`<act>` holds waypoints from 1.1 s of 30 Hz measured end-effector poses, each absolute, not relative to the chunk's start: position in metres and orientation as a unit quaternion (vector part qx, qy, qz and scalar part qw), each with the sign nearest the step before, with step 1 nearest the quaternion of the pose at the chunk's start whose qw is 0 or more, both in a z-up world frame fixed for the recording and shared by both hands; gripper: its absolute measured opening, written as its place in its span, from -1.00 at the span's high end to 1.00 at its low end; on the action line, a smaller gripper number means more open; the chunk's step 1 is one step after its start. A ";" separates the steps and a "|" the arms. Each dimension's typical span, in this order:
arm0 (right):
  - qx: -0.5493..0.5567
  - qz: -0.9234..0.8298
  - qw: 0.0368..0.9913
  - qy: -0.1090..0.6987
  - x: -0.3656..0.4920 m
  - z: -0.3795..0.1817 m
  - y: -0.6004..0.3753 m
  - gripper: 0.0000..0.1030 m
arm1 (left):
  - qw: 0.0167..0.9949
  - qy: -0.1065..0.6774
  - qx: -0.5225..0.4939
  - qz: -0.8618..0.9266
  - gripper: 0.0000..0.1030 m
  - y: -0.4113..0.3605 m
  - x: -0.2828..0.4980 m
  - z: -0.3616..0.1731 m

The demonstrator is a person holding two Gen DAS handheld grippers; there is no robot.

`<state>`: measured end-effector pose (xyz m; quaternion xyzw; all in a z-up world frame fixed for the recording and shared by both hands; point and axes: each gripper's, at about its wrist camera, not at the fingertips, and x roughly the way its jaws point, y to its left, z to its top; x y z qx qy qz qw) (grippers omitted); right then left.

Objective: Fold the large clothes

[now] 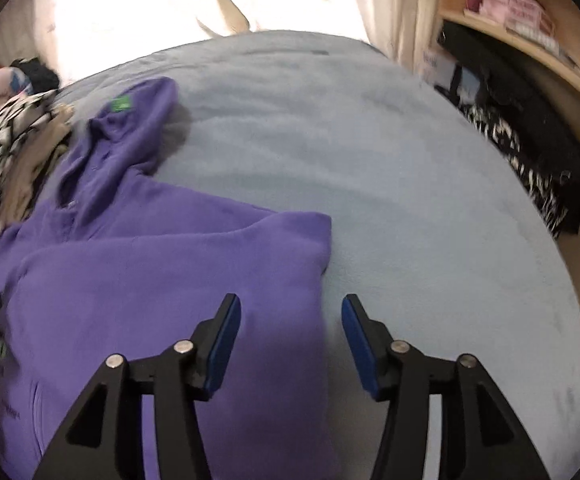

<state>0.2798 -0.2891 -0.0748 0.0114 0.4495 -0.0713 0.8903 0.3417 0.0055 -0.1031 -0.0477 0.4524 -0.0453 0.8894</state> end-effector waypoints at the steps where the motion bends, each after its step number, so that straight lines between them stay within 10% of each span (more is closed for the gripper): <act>1: 0.014 -0.057 0.892 0.448 0.276 -0.073 -0.281 -0.11 | 0.890 0.450 -0.057 -0.055 0.20 -0.001 0.340 -0.100; 21: -0.002 -0.132 0.864 0.485 0.264 -0.109 -0.285 -0.14 | 0.841 0.516 -0.099 -0.126 0.25 -0.034 0.337 -0.141; 27: 0.048 -0.129 0.864 0.485 0.238 -0.089 -0.269 -0.14 | 0.860 0.490 -0.063 -0.127 -0.28 -0.024 0.310 -0.105; 33: 0.082 -0.114 0.872 0.468 0.220 -0.060 -0.230 -0.14 | 0.868 0.473 -0.037 -0.148 -0.35 -0.004 0.280 -0.056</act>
